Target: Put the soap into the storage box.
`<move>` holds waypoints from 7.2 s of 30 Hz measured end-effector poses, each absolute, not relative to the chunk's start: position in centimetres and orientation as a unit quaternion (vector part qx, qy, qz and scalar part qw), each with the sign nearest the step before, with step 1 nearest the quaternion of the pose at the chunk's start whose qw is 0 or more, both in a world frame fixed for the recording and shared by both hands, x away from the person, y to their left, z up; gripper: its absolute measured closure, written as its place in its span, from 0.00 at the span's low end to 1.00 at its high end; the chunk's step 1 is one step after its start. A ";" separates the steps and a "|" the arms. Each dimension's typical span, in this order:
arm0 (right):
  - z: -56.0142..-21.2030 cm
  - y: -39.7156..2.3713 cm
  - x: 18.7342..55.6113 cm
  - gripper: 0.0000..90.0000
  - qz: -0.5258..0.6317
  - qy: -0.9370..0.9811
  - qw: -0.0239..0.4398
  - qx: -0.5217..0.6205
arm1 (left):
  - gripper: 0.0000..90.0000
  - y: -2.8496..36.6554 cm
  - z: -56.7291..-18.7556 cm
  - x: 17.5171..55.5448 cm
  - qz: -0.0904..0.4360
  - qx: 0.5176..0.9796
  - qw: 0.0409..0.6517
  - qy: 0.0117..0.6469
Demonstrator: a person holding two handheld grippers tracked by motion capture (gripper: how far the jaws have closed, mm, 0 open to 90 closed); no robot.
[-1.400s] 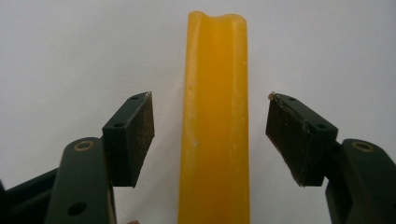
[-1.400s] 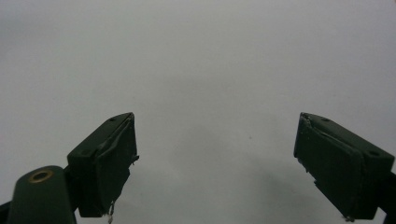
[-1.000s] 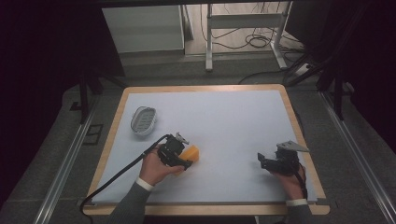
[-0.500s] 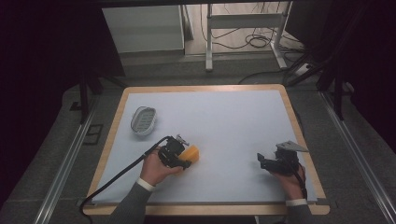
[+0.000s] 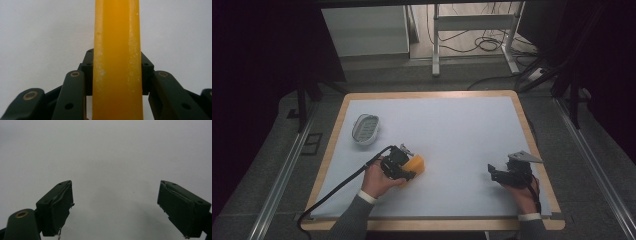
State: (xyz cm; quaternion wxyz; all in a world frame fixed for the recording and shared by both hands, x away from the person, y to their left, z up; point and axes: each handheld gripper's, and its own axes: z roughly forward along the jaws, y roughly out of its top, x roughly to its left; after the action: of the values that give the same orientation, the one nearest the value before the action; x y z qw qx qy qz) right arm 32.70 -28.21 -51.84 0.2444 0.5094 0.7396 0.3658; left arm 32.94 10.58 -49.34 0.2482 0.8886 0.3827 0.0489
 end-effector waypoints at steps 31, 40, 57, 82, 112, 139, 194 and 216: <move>-51.8 -28.4 32.7 0.15 0.365 0.738 0.245 0.512 | 0.68 13.4 -47.0 33.6 0.040 0.875 0.288 0.388; -51.8 -28.5 32.7 0.15 0.365 0.738 0.246 0.512 | 0.68 13.7 -46.8 33.9 0.044 0.873 0.289 0.391; -51.9 -28.6 32.7 0.15 0.364 0.738 0.246 0.513 | 0.68 15.1 -45.9 34.4 0.058 0.862 0.294 0.408; -51.9 -28.8 32.8 0.14 0.363 0.737 0.245 0.514 | 0.68 18.6 -44.7 36.0 0.073 0.842 0.301 0.441; -51.7 -28.8 32.7 0.15 0.370 0.735 0.248 0.511 | 0.68 20.9 -43.7 36.8 0.086 0.825 0.308 0.465; -51.7 -28.7 32.6 0.15 0.372 0.739 0.247 0.505 | 0.68 22.5 -42.7 37.7 0.101 0.810 0.314 0.486; -51.6 -28.9 32.6 0.15 0.372 0.735 0.248 0.510 | 0.68 25.8 -41.8 42.8 0.097 0.772 0.312 0.545; -51.6 -29.2 32.7 0.15 0.371 0.733 0.249 0.513 | 0.68 26.9 -43.8 45.3 0.087 0.751 0.298 0.583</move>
State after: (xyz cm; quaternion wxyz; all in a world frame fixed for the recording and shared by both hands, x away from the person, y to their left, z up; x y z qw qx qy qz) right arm 32.67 -29.21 -51.60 0.2495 0.5126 0.7330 0.3712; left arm 45.29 26.86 -43.80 0.2978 0.7511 0.5827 0.0872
